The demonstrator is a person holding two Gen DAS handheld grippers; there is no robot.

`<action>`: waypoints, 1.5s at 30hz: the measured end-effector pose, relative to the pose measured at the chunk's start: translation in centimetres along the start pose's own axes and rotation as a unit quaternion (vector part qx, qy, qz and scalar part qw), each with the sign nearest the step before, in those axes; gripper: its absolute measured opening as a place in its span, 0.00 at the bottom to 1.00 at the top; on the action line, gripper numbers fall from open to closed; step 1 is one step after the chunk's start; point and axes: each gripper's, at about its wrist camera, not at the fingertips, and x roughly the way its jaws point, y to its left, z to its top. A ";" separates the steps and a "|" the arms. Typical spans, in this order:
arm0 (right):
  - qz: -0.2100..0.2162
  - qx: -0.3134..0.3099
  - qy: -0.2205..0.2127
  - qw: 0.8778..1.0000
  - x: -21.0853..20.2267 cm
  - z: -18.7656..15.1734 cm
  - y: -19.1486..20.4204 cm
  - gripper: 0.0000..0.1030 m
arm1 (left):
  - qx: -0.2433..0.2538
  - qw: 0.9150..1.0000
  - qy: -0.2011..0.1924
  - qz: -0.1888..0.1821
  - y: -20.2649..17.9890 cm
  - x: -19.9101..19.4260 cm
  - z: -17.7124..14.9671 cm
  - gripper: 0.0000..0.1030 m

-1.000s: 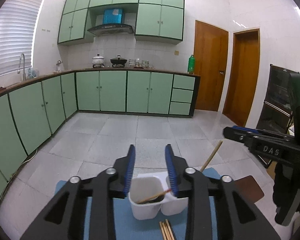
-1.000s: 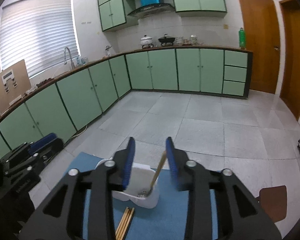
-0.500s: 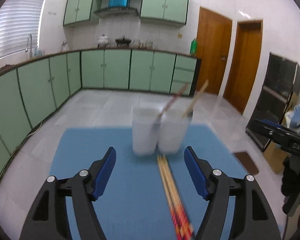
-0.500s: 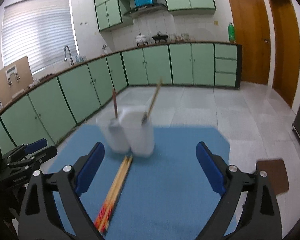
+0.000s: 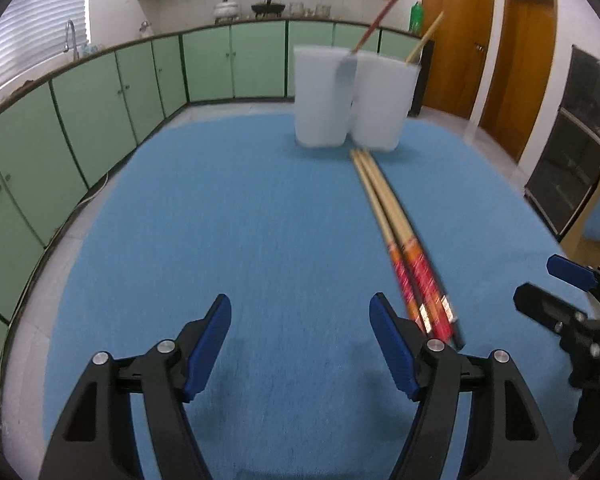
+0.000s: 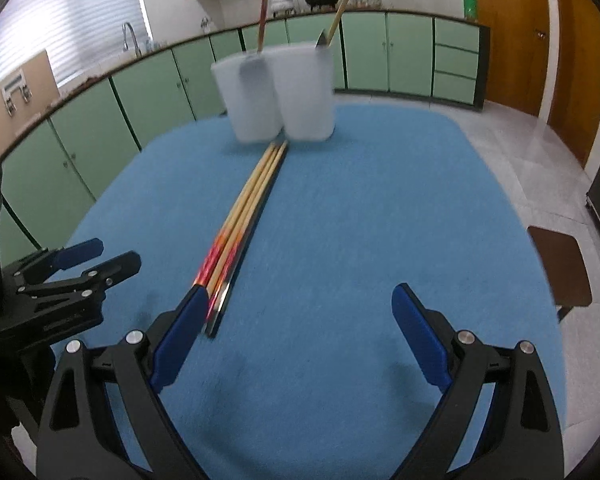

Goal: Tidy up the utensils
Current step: 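Move both open tools back over the remaining chopsticks, then grasp the black chopstick with the right tool while the left grasps a red chopstick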

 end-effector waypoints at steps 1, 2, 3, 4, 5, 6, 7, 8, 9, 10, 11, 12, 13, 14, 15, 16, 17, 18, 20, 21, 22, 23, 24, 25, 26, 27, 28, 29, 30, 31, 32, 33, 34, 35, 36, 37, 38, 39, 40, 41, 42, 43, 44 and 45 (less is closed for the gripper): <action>0.002 -0.001 0.007 1.000 0.3 -0.3 0.5 0.87 | -0.002 1.000 0.005 0.000 0.0 0.2 -0.4 0.68; 0.003 -0.002 0.012 1.000 0.6 -0.7 0.8 0.87 | -0.001 1.000 0.008 0.002 -0.1 0.3 -0.5 0.69; 0.002 -0.006 0.017 1.000 0.9 -1.0 1.3 0.87 | 0.002 1.000 0.011 0.007 -0.1 0.4 -0.8 0.69; 0.002 -0.009 0.019 1.000 0.9 -1.3 1.3 0.87 | 0.004 1.000 0.013 0.009 -0.1 0.5 -0.8 0.70; 0.003 -0.012 0.022 1.000 1.0 -1.6 1.6 0.85 | 0.006 1.000 0.017 0.012 0.0 0.7 -1.1 0.70; 0.005 -0.015 0.025 1.000 1.2 -1.9 2.0 0.81 | 0.006 1.000 0.020 0.013 0.1 0.8 -1.2 0.71; 0.004 -0.017 0.028 0.999 1.3 -1.9 2.0 0.80 | 0.004 1.000 0.023 0.013 0.2 0.9 -1.2 0.71; 0.003 -0.019 0.030 0.999 1.4 -2.2 2.0 0.79 | 0.003 1.000 0.024 0.014 0.4 0.9 -1.3 0.71; 0.002 -0.021 0.033 0.999 1.5 -2.3 2.3 0.77 | 0.000 1.000 0.026 0.015 0.7 1.0 -1.4 0.71; 0.001 -0.022 0.035 0.999 1.6 -2.3 2.4 0.74 | -0.002 1.000 0.027 0.015 0.9 0.9 -1.4 0.71; 0.002 -0.023 0.038 0.999 1.6 -2.2 2.3 0.73 | -0.005 1.000 0.027 0.015 1.1 0.9 -1.4 0.71; 0.001 -0.025 0.041 0.999 1.8 -2.2 2.5 0.71 | -0.006 1.000 0.027 0.016 1.2 0.8 -1.5 0.71; -0.001 -0.028 0.042 0.999 1.8 -2.1 2.6 0.70 | -0.008 0.999 0.026 0.016 1.4 0.8 -1.4 0.71; -0.004 -0.030 0.043 0.999 1.9 -2.0 2.8 0.69 | -0.010 0.999 0.026 0.016 1.5 0.8 -1.4 0.71; -0.006 -0.032 0.044 0.999 2.0 -1.9 2.8 0.66 | -0.011 0.999 0.026 0.014 1.6 0.8 -1.4 0.71; -0.012 -0.038 0.044 0.998 2.1 -1.9 3.0 0.64 | -0.011 0.999 0.027 0.013 1.6 0.8 -1.5 0.71; -0.019 -0.043 0.045 0.998 2.2 -1.9 3.1 0.64 | -0.011 0.999 0.027 0.013 1.5 0.9 -1.4 0.71; -0.022 -0.046 0.045 0.998 2.3 -1.9 3.1 0.63 | -0.010 0.999 0.027 0.013 1.5 0.9 -1.5 0.71; -0.028 -0.049 0.045 0.997 2.3 -1.9 3.1 0.61 | -0.009 1.000 0.028 0.012 1.4 1.0 -1.4 0.71; -0.031 -0.050 0.045 0.997 2.3 -1.9 3.1 0.61 | -0.009 1.000 0.028 0.012 1.4 1.0 -1.4 0.72; -0.040 -0.051 0.044 0.997 2.2 -1.9 3.0 0.61 | -0.010 1.000 0.027 0.011 1.5 1.0 -1.4 0.72; -0.047 -0.051 0.043 0.997 2.1 -1.9 2.8 0.61 | -0.011 1.000 0.027 0.011 1.6 1.0 -1.4 0.72; -0.053 -0.046 0.041 0.997 1.9 -1.9 2.4 0.60 | -0.012 1.000 0.027 0.011 1.5 1.0 -1.4 0.72; -0.056 -0.042 0.041 0.997 1.8 -1.9 2.1 0.60 | -0.013 1.000 0.026 0.010 1.6 1.0 -1.4 0.72; -0.059 -0.036 0.040 0.997 1.6 -1.9 1.7 0.59 | -0.014 0.999 0.026 0.010 1.6 1.0 -1.4 0.72; -0.057 -0.030 0.038 0.997 1.3 -1.9 1.4 0.58 | -0.015 0.999 0.026 0.010 1.6 1.1 -1.3 0.72; -0.048 -0.023 0.036 0.998 1.1 -1.9 1.1 0.58 | -0.014 1.000 0.026 0.009 1.6 1.0 -1.4 0.72; -0.034 -0.014 0.035 0.999 0.8 -2.0 1.0 0.58 | -0.014 1.000 0.026 0.009 1.6 1.0 -1.4 0.72; -0.019 -0.007 0.034 0.999 0.6 -2.0 1.0 0.56 | -0.014 1.000 0.026 0.009 1.6 1.0 -1.4 0.72; -0.008 -0.006 0.033 0.999 0.5 -2.1 1.1 0.55 | -0.014 1.000 0.026 0.010 1.5 1.0 -1.4 0.72; -0.004 -0.007 0.032 0.999 0.5 -2.2 1.3 0.54 | -0.014 1.000 0.026 0.010 1.5 1.0 -1.4 0.72; -0.002 -0.012 0.033 0.999 0.7 -2.2 1.7 0.50 | -0.014 1.000 0.026 0.010 1.5 1.0 -1.4 0.72; -0.002 -0.016 0.036 0.999 1.0 -2.3 1.9 0.44 | -0.014 1.000 0.026 0.009 1.5 1.0 -1.4 0.72; -0.003 -0.017 0.039 0.999 1.3 -2.4 2.1 0.41 | -0.014 1.000 0.025 0.009 1.5 0.9 -1.4 0.72; -0.005 -0.015 0.040 0.999 1.6 -2.4 2.1 0.38 | -0.014 1.000 0.025 0.009 1.5 0.9 -1.5 0.72; -0.006 -0.013 0.036 0.999 1.6 -2.4 2.0 0.36 | -0.013 1.000 0.024 0.008 1.5 0.8 -1.5 0.72; -0.008 -0.014 0.036 0.999 1.7 -2.3 2.0 0.34 | -0.013 1.000 0.025 0.008 1.5 0.8 -1.5 0.72; -0.009 -0.015 0.035 0.999 1.7 -2.2 2.0 0.26 | -0.014 1.000 0.025 0.007 1.5 0.8 -1.5 0.72; -0.009 -0.017 0.034 0.999 1.8 -2.2 1.9 0.15 | -0.014 1.000 0.026 0.006 1.5 0.9 -1.4 0.72; -0.007 -0.016 0.035 0.999 1.8 -2.2 1.8 0.12 | -0.014 1.000 0.027 0.004 1.4 0.9 -1.4 0.72; -0.004 -0.014 0.036 0.999 1.9 -2.1 1.6 0.08 | -0.013 1.000 0.027 0.003 1.3 0.9 -1.4 0.72; 0.000 -0.013 0.036 0.999 1.9 -2.1 1.5 0.06 | -0.011 1.000 0.027 0.000 1.0 0.9 -1.4 0.72; 0.002 -0.013 0.036 0.999 1.9 -2.1 1.5 0.06 | -0.008 1.000 0.028 -0.002 0.8 0.9 -1.4 0.72; 0.003 -0.012 0.036 0.999 1.8 -2.1 1.5 0.06 | -0.006 1.000 0.028 -0.003 0.6 0.9 -1.4 0.72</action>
